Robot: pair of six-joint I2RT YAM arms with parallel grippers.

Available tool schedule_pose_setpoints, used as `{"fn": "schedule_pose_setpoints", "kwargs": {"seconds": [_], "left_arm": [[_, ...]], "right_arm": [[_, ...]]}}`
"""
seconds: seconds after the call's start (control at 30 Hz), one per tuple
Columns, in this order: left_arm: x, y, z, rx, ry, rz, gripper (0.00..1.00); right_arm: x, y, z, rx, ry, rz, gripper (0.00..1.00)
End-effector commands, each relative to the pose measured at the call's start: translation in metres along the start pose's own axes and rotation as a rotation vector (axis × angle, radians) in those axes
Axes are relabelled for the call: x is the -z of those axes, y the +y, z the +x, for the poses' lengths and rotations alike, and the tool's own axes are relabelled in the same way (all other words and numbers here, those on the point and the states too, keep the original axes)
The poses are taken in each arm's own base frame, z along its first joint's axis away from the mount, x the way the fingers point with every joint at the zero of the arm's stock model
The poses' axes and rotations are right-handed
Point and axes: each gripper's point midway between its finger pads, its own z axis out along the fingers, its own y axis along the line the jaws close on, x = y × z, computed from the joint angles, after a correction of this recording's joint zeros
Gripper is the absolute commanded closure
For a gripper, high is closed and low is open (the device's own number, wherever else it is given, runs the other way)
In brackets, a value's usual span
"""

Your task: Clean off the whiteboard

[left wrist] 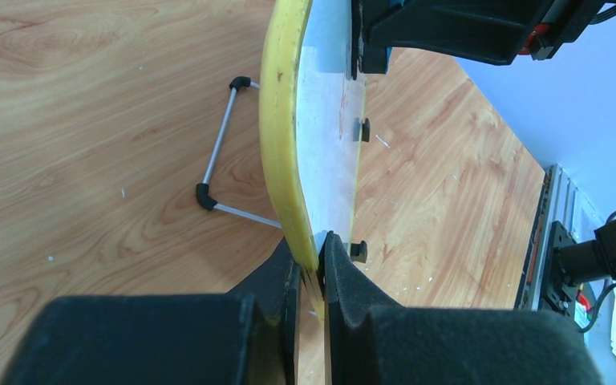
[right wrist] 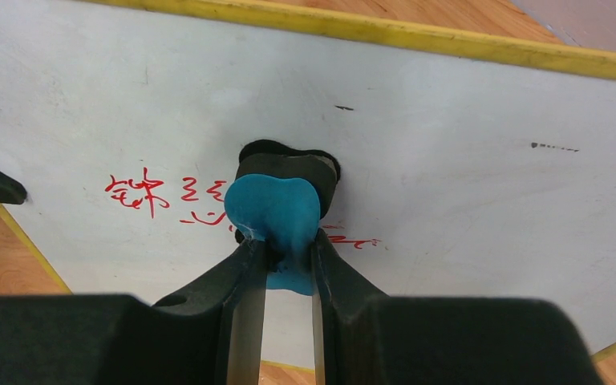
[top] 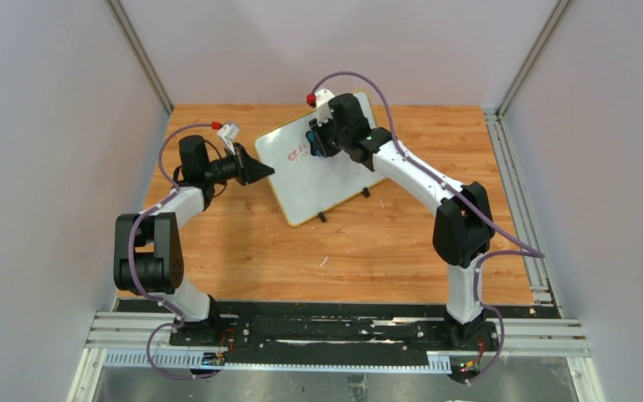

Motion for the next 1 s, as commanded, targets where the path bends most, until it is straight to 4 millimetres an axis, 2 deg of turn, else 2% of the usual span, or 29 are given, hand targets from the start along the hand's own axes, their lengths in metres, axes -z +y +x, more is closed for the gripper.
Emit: {"fn": "schedule_pose_setpoints", "kwargs": {"seconds": [0.0,0.2,0.27,0.37,0.47,0.57,0.7,0.8,0.97], "left_arm": [[0.001,0.034,0.022,-0.086,0.045,-0.123,1.00],[0.001,0.033,0.021,-0.093,0.045,-0.126,1.00],[0.001,0.033,0.021,-0.092,0.045,-0.125,1.00],[0.000,0.034,0.022,-0.084,0.049,-0.123,1.00],[0.000,0.035,0.022,-0.085,0.050,-0.123,1.00],[0.001,0.033,0.021,-0.087,0.047,-0.124,1.00],[0.001,0.033,0.020,-0.091,0.046,-0.126,1.00],[0.001,0.034,0.021,-0.089,0.047,-0.125,1.00],[0.001,0.034,0.023,-0.081,0.052,-0.124,1.00]], "right_arm": [[-0.012,-0.046,0.015,-0.010,0.035,0.094,0.99],[0.004,-0.097,0.025,-0.048,0.050,0.194,0.99],[0.016,-0.111,0.018,-0.049,0.029,0.225,1.00],[0.021,-0.121,0.014,-0.046,0.026,0.241,0.99],[0.019,-0.118,0.011,-0.048,0.028,0.221,0.99],[0.017,-0.106,0.011,-0.067,0.021,0.186,0.99],[0.011,-0.077,0.014,-0.057,0.026,0.138,0.99],[0.006,-0.045,0.015,-0.040,0.025,0.089,0.99],[-0.004,0.021,0.011,0.008,0.019,-0.005,0.99]]}}
